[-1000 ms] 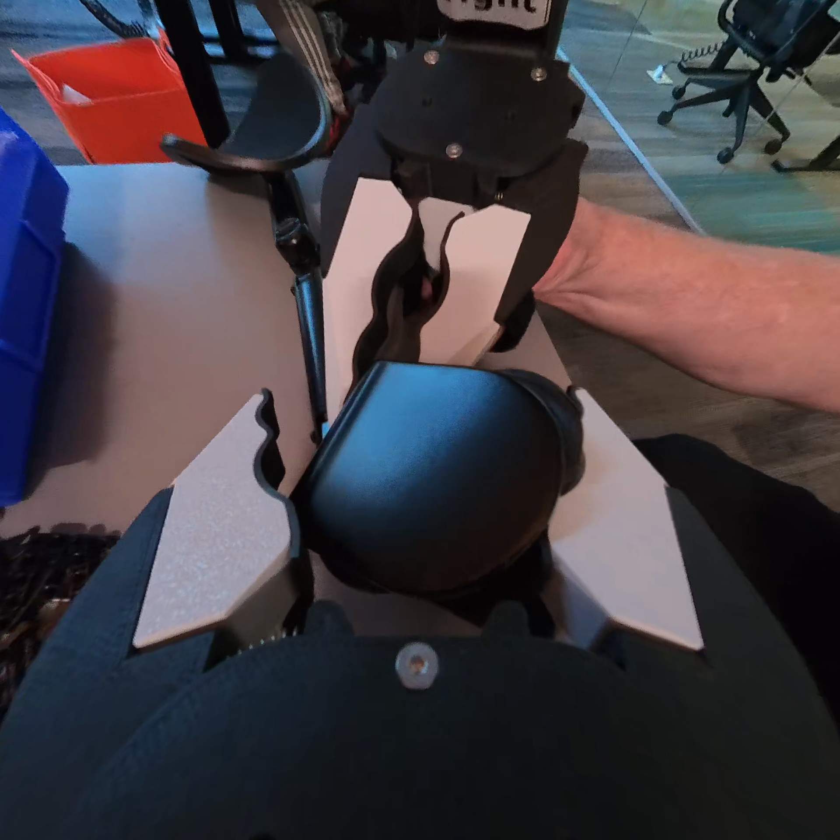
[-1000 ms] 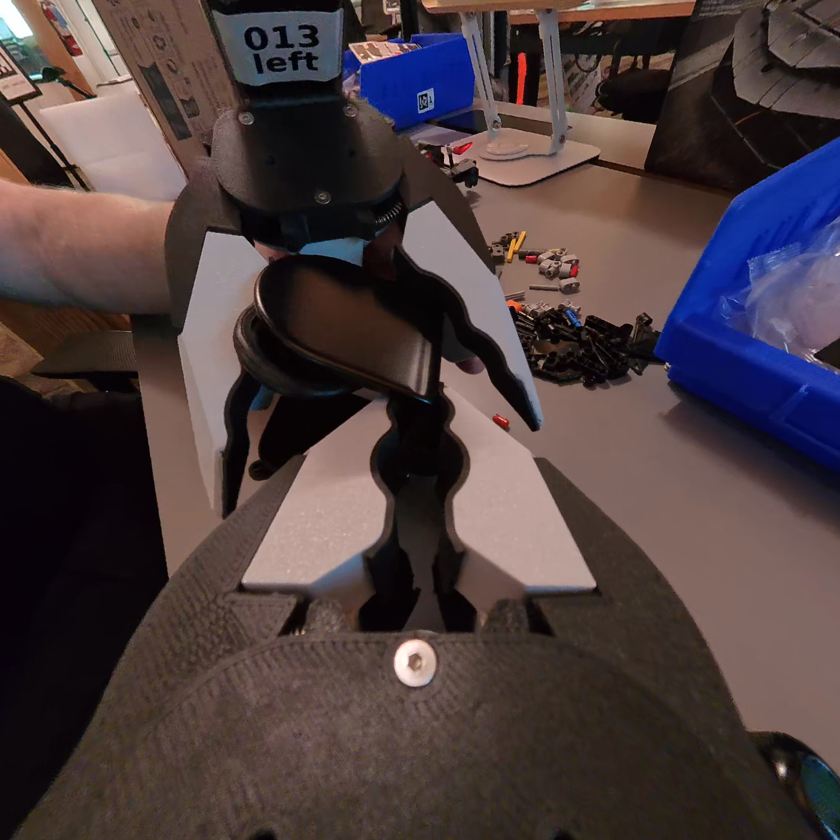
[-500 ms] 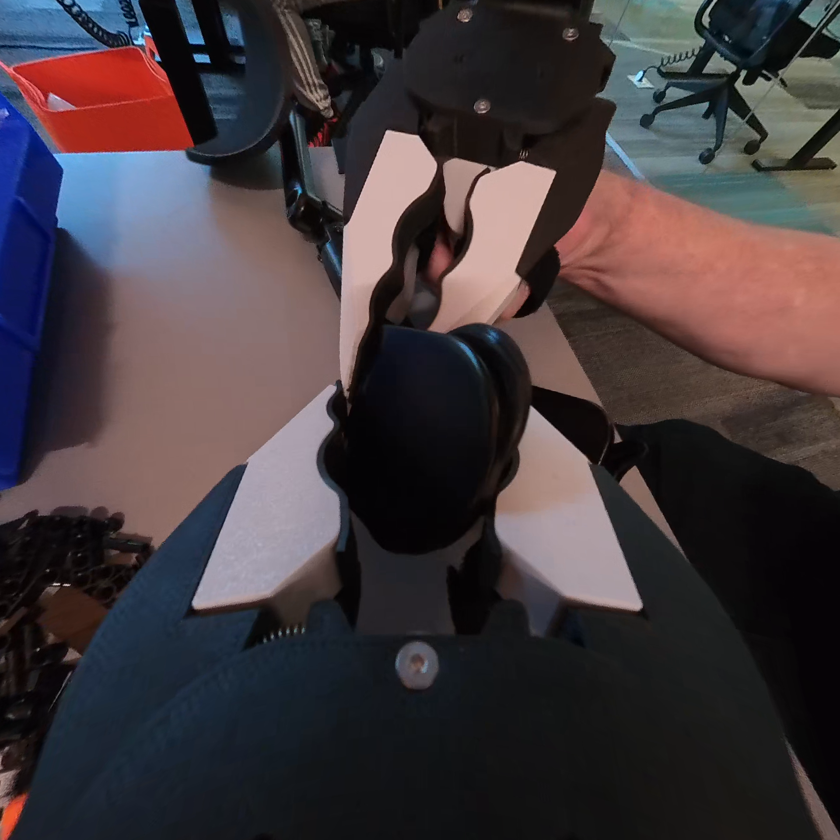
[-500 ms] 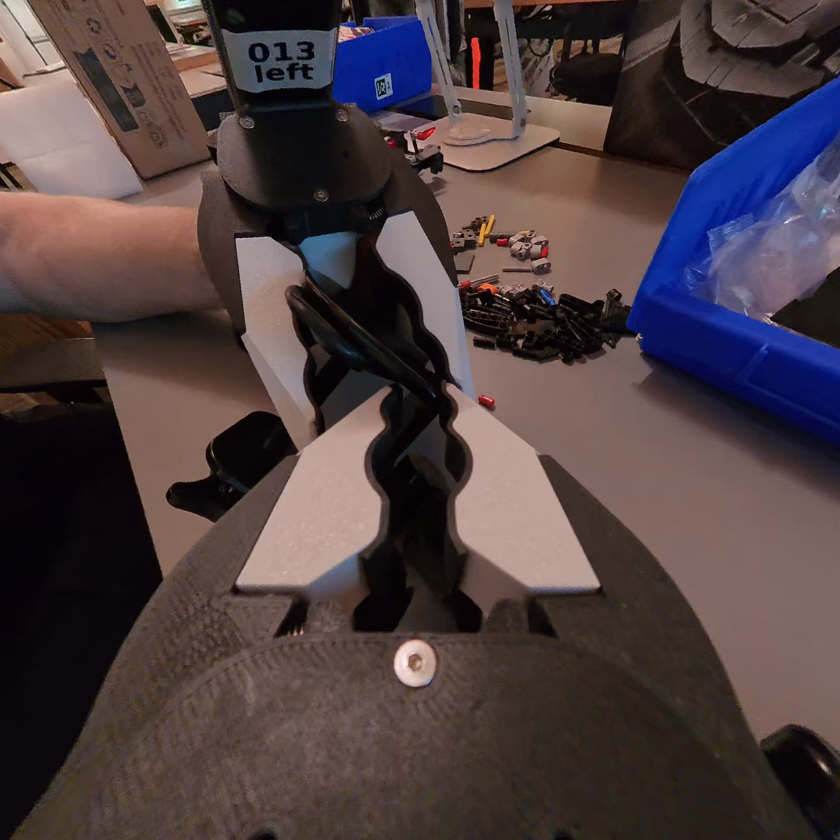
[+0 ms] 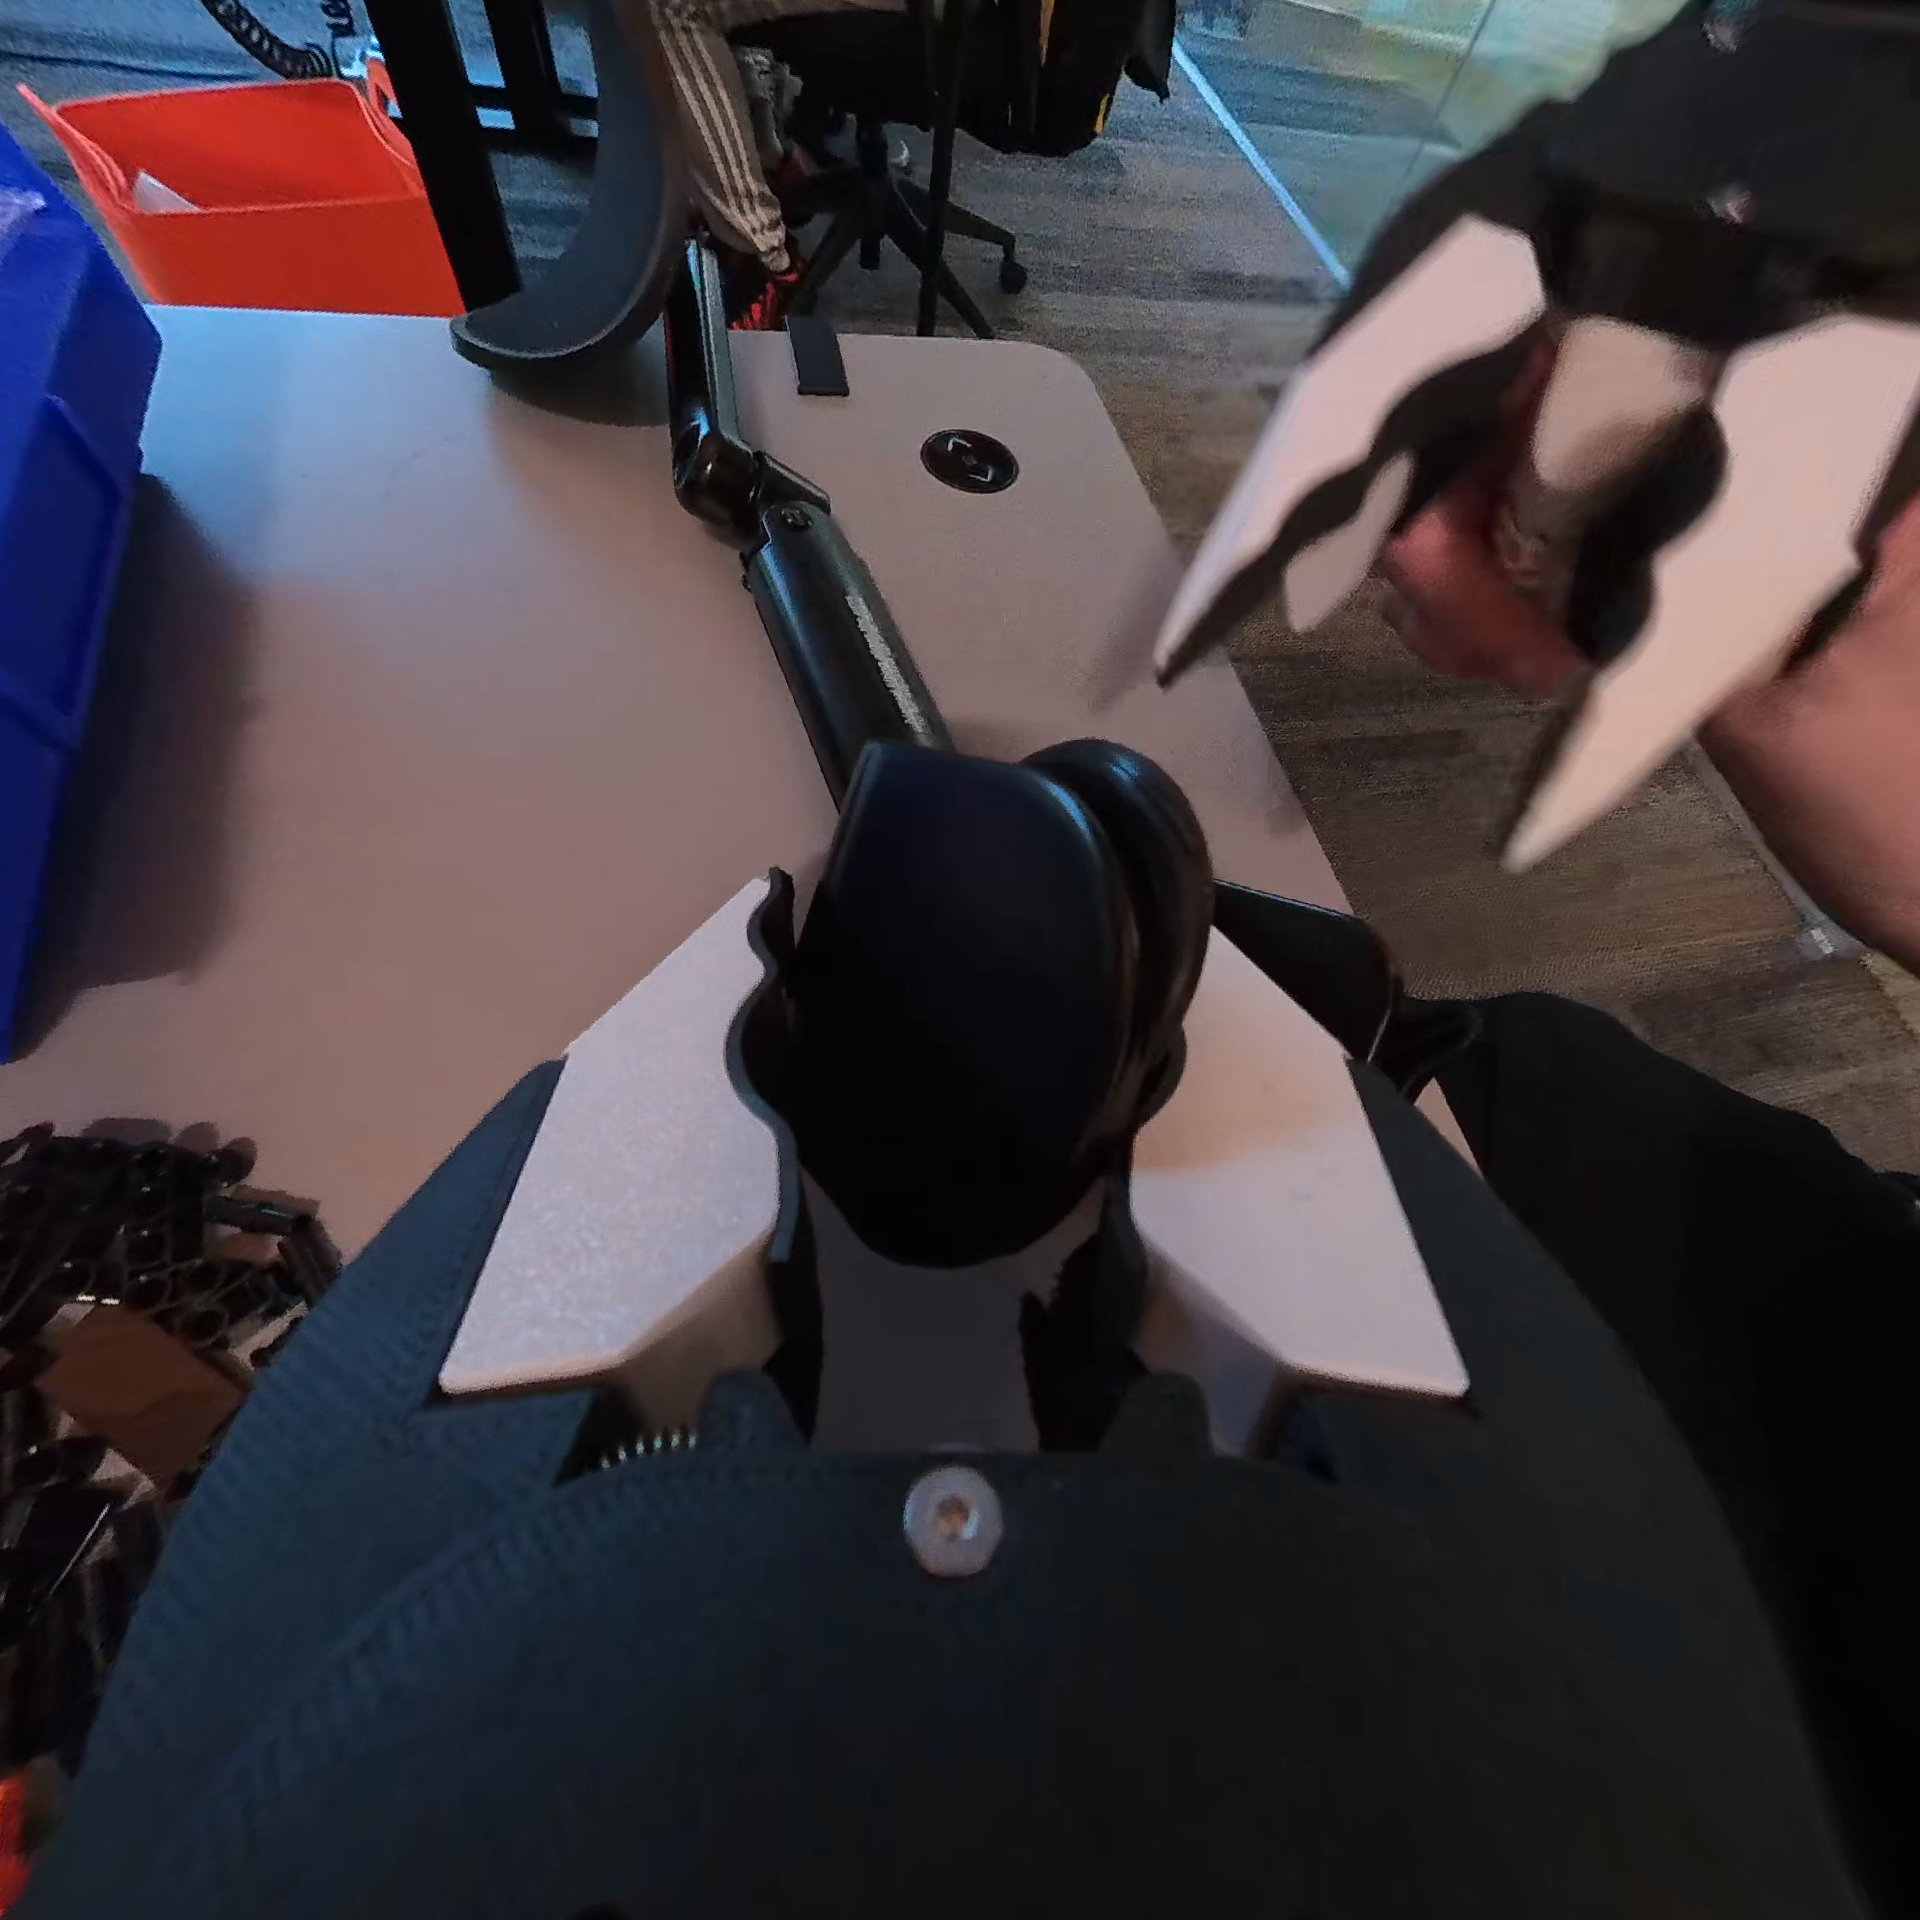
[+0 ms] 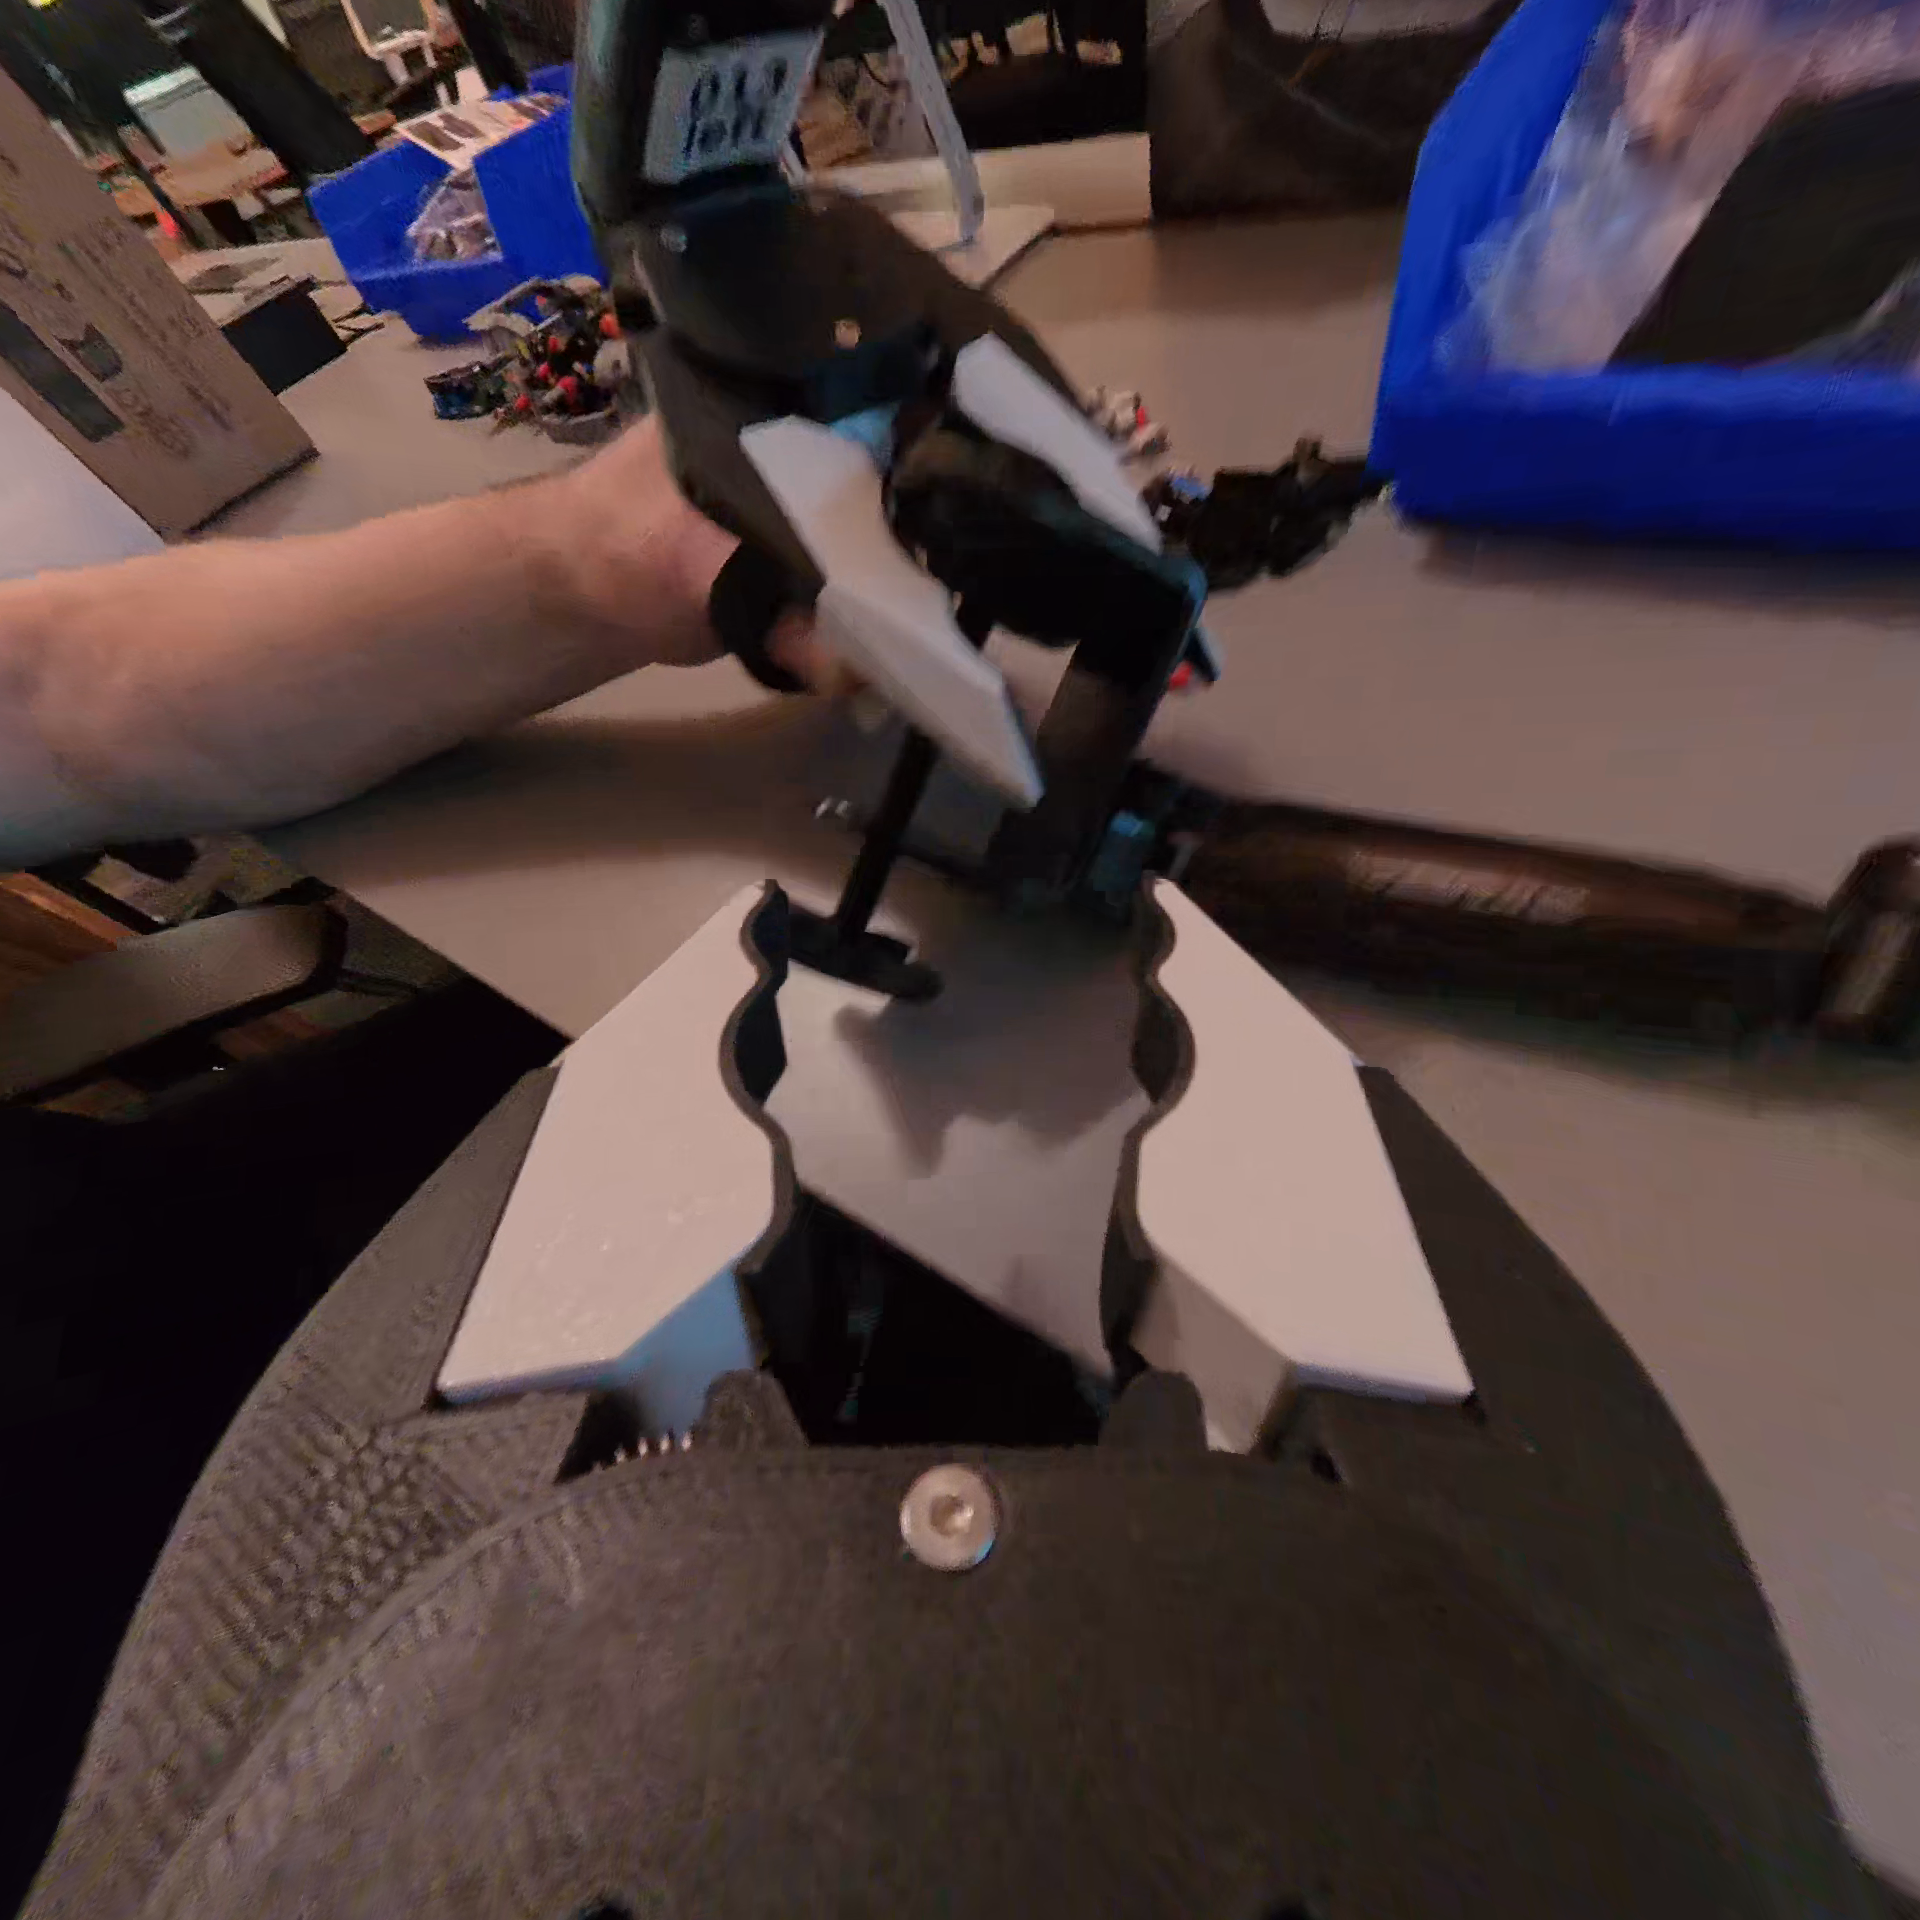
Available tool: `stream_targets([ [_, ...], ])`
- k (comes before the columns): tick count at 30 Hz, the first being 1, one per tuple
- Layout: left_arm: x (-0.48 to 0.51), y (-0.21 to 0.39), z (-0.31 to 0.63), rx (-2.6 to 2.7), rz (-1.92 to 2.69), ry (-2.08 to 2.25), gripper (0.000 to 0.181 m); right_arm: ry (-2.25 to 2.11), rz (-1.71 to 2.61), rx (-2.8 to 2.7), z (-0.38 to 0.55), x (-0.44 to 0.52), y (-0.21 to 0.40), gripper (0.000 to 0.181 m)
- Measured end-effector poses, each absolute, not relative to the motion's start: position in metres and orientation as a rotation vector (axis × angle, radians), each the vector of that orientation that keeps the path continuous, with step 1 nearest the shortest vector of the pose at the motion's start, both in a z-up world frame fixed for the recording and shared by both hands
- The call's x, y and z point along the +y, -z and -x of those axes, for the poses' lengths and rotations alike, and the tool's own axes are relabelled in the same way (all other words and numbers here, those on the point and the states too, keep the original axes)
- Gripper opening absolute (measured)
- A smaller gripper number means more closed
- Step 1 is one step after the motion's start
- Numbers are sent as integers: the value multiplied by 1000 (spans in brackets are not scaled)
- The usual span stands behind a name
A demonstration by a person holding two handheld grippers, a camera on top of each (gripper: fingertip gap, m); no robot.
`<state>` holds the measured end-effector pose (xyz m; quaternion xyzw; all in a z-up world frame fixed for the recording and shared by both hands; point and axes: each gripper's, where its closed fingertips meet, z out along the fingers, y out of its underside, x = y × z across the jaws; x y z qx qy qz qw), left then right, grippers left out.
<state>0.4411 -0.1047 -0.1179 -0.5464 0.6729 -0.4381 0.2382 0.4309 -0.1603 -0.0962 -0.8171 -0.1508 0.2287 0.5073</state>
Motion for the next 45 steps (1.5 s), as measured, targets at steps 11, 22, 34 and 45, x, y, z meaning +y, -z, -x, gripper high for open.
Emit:
stream_targets([
  [11,-106,120,-440,1732,1617,1242,61,-569,1906,-8,-391,-166,133,69],
  [22,-118,126,-435,1785,1614,1262,65,-322,1923,-90,-394,-174,133,47],
  [34,-137,137,-429,1887,1646,1250,67,363,2065,-521,-399,-198,133,47],
  [45,-133,146,-430,1884,1697,1182,50,571,1932,-629,-397,-195,127,76],
])
